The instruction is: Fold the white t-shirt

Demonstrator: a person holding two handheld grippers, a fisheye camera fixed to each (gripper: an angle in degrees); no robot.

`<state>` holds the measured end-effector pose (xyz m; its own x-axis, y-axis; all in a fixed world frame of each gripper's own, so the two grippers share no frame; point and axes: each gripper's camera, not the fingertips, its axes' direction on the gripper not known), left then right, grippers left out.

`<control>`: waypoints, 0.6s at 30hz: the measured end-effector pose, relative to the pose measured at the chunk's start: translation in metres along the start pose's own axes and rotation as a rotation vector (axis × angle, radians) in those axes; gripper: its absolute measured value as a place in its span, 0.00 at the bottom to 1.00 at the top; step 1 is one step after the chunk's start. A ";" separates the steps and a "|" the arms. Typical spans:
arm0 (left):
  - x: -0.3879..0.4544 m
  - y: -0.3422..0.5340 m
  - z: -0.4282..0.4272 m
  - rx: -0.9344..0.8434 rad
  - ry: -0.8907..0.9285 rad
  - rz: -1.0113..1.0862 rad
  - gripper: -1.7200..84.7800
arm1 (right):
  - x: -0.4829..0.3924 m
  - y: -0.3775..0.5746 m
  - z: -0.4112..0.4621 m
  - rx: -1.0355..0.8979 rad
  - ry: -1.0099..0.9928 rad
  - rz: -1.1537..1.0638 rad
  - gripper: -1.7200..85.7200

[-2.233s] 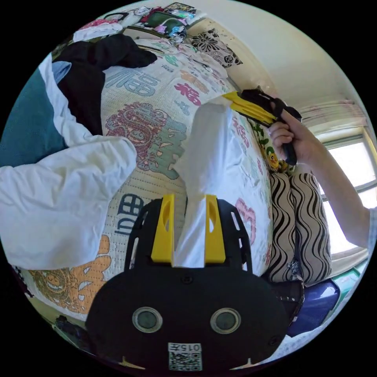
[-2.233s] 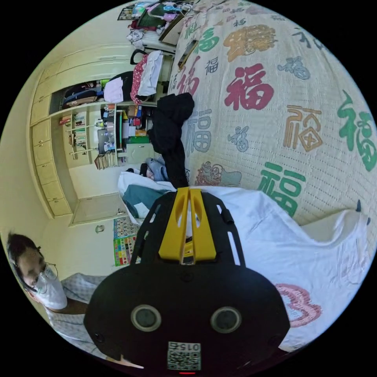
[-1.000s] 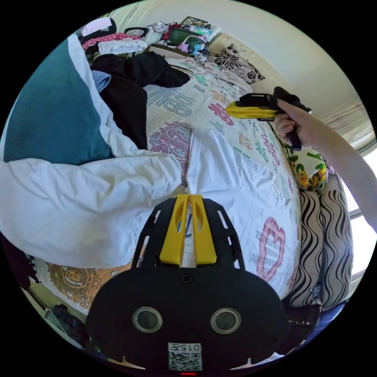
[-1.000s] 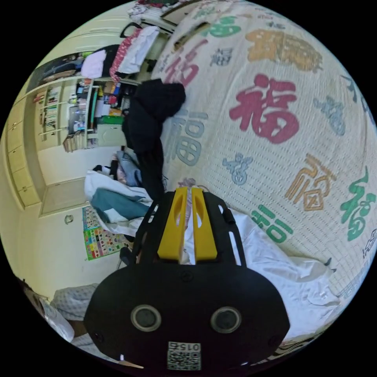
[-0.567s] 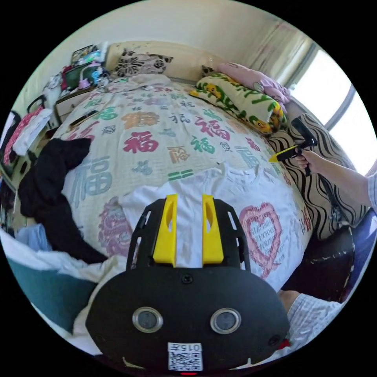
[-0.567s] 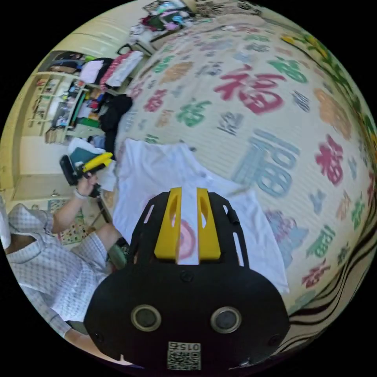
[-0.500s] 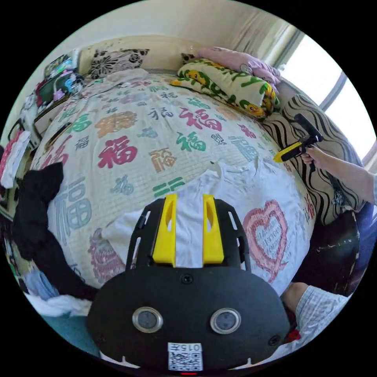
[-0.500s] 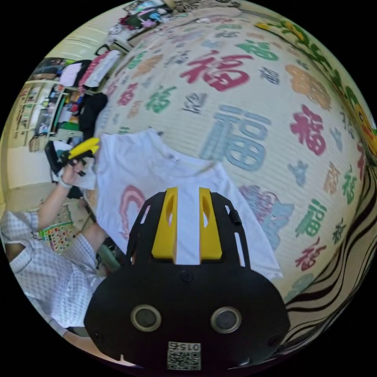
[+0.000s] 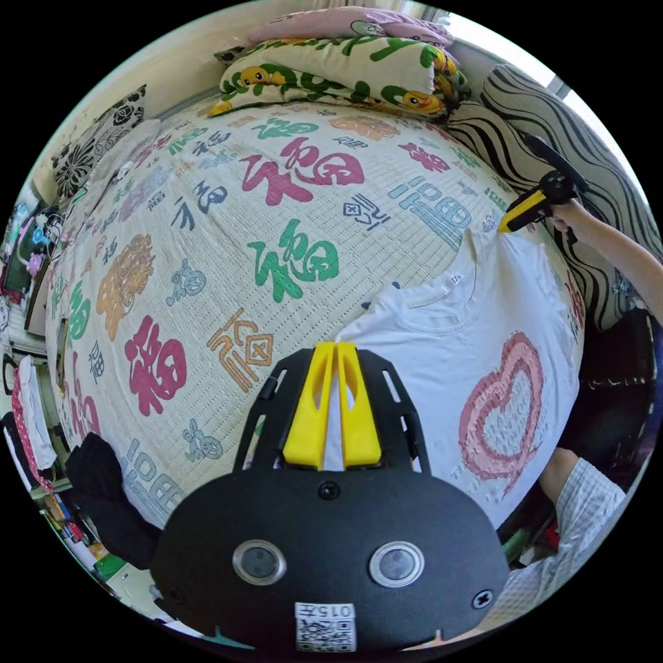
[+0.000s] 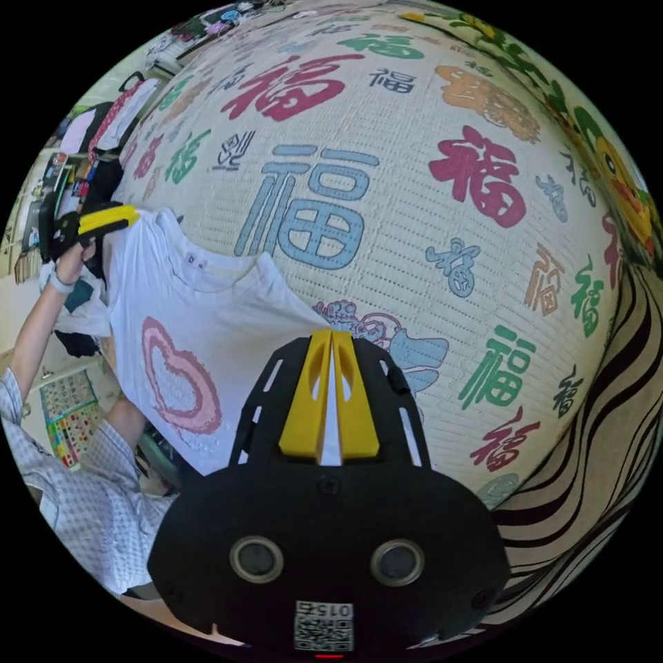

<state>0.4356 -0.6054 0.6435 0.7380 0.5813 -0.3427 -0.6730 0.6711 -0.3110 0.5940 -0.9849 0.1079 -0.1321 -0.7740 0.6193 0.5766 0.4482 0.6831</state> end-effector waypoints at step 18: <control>0.163 -0.086 -0.020 0.141 0.085 0.222 0.12 | 0.106 0.351 -0.065 0.348 -0.187 0.647 0.10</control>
<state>0.6127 -0.5780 0.5971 0.5626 0.6845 -0.4636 -0.7998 0.5925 -0.0959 0.8347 -0.9389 0.3885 -0.0064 -0.2337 0.9723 0.3017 0.9266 0.2247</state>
